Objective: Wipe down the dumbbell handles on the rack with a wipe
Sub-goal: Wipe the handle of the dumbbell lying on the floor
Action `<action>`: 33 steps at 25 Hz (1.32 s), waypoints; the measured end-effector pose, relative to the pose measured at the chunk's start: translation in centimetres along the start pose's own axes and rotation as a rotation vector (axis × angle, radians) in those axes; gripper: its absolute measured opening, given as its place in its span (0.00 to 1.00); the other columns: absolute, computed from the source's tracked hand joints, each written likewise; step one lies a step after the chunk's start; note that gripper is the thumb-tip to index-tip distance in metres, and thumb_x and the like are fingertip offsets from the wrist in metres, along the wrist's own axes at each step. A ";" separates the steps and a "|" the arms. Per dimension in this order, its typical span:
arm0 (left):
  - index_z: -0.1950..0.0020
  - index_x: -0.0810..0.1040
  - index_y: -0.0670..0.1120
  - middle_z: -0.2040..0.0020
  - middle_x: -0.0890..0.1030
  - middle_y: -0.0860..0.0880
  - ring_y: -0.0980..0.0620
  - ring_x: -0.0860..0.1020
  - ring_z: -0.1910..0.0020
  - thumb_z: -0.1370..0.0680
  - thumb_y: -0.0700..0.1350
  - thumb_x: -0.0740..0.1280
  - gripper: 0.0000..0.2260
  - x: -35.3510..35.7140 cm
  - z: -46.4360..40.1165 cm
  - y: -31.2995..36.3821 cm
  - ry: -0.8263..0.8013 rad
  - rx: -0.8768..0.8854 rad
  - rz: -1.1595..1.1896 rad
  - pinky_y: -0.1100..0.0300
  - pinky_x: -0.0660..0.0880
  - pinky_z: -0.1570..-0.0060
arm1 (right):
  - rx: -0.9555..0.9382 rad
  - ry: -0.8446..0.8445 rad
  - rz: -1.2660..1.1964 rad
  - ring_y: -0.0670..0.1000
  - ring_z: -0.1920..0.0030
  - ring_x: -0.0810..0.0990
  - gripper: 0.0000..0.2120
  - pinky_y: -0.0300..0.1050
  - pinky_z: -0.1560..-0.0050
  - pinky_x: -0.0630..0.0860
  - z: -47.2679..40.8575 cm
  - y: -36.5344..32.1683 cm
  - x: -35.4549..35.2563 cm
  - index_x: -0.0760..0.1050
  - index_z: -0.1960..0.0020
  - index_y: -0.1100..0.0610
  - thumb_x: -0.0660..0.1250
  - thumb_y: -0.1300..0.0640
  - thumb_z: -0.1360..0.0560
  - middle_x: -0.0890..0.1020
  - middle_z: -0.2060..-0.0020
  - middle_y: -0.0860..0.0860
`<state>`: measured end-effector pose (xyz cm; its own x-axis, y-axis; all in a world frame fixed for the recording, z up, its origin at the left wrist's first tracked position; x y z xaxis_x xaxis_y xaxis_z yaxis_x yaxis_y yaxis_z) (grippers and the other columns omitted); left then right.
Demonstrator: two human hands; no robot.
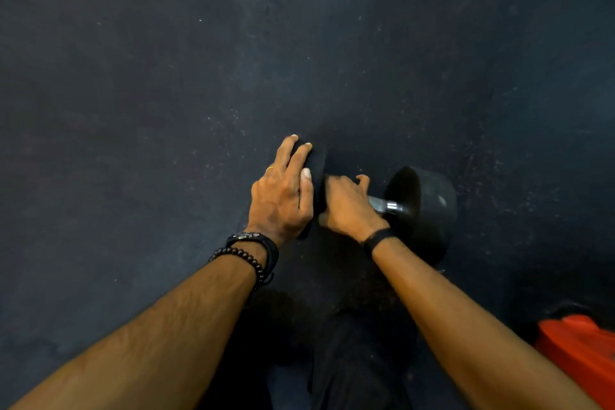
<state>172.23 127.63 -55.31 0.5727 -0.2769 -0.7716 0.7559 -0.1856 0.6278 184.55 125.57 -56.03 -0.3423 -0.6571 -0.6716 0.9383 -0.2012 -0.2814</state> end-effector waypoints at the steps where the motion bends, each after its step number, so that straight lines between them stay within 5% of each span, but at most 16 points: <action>1: 0.30 0.73 0.41 0.26 0.69 0.42 0.40 0.80 0.44 0.19 0.50 0.51 0.23 0.0 0.1 0.0 0.002 0.002 0.003 0.45 0.80 0.59 | 0.006 -0.004 -0.051 0.57 0.40 0.76 0.20 0.60 0.34 0.60 -0.6 0.0 -0.1 0.71 0.42 0.55 0.70 0.55 0.32 0.79 0.45 0.53; 5: 0.30 0.73 0.42 0.26 0.69 0.42 0.41 0.80 0.44 0.19 0.51 0.50 0.24 -0.1 -0.1 -0.2 -0.006 -0.012 -0.003 0.45 0.80 0.58 | -0.065 0.223 0.161 0.57 0.27 0.64 0.44 0.65 0.27 0.52 4.2 -0.4 2.9 0.60 0.25 0.61 0.74 0.55 0.36 0.67 0.29 0.57; 7: 0.30 0.73 0.42 0.26 0.69 0.43 0.40 0.80 0.44 0.20 0.51 0.50 0.24 0.0 -0.1 -0.1 -0.002 -0.020 -0.003 0.45 0.80 0.56 | -0.080 0.241 0.185 0.56 0.26 0.62 0.44 0.63 0.26 0.48 4.3 -0.2 3.3 0.58 0.24 0.61 0.73 0.55 0.35 0.66 0.28 0.56; 11: 0.30 0.73 0.43 0.27 0.69 0.44 0.40 0.80 0.45 0.21 0.53 0.49 0.26 -0.1 0.1 0.0 0.012 -0.015 -0.007 0.45 0.79 0.55 | 0.000 0.147 -0.029 0.56 0.37 0.74 0.26 0.58 0.32 0.57 0.4 -0.2 0.9 0.69 0.36 0.57 0.71 0.56 0.32 0.76 0.41 0.53; 16: 0.28 0.71 0.45 0.25 0.68 0.46 0.42 0.79 0.41 0.21 0.54 0.49 0.26 0.0 1.0 -0.1 0.033 0.000 -0.014 0.45 0.80 0.55 | -0.048 0.366 0.216 0.59 0.23 0.54 0.49 0.66 0.26 0.49 5.8 -0.8 5.5 0.51 0.22 0.63 0.75 0.56 0.35 0.58 0.24 0.58; 21: 0.28 0.69 0.46 0.25 0.66 0.48 0.44 0.78 0.44 0.21 0.52 0.50 0.24 -0.2 3.8 -0.3 0.059 0.057 -0.063 0.50 0.78 0.61 | 0.010 0.249 0.064 0.56 0.33 0.70 0.33 0.61 0.28 0.50 2.2 -0.8 3.8 0.63 0.30 0.57 0.72 0.53 0.31 0.73 0.37 0.53; 25: 0.36 0.71 0.46 0.37 0.72 0.50 0.47 0.73 0.49 0.28 0.54 0.48 0.25 -0.8 3.3 0.9 0.016 0.042 -0.121 0.55 0.69 0.62 | -0.052 0.412 0.166 0.58 0.23 0.53 0.47 0.64 0.26 0.43 7.2 -1.5 7.7 0.50 0.21 0.61 0.72 0.56 0.32 0.58 0.24 0.57; 27: 0.34 0.71 0.46 0.35 0.72 0.50 0.48 0.72 0.48 0.28 0.55 0.48 0.28 -0.5 3.4 0.8 0.007 0.059 -0.118 0.55 0.70 0.61 | -0.066 0.414 0.218 0.58 0.22 0.50 0.49 0.65 0.26 0.42 7.8 -1.3 8.8 0.48 0.21 0.60 0.73 0.56 0.33 0.55 0.23 0.57; 31: 0.34 0.70 0.46 0.36 0.72 0.50 0.48 0.72 0.48 0.28 0.53 0.51 0.25 -0.1 3.8 0.4 0.021 0.073 -0.134 0.53 0.72 0.61 | 0.007 0.221 -0.001 0.55 0.33 0.71 0.29 0.68 0.28 0.47 2.7 -1.1 5.2 0.66 0.30 0.53 0.69 0.53 0.29 0.75 0.38 0.52; 33: 0.35 0.71 0.46 0.38 0.73 0.51 0.48 0.72 0.49 0.27 0.52 0.52 0.23 -0.2 3.2 0.7 0.019 0.051 -0.125 0.54 0.69 0.60 | 0.010 0.262 0.029 0.56 0.33 0.70 0.30 0.69 0.28 0.46 3.0 -1.1 5.6 0.64 0.28 0.54 0.69 0.54 0.28 0.74 0.37 0.52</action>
<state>171.59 124.51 -54.40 0.4815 -0.2312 -0.8454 0.8048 -0.2653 0.5309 181.75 119.94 -57.44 -0.3149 -0.4521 -0.8345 0.9480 -0.1928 -0.2532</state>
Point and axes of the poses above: each hand's wrist, its own z-axis away from the middle knuckle, its own x-axis out of the palm, y = z × x, the point moved 2 cm from there along -z, towards the middle knuckle
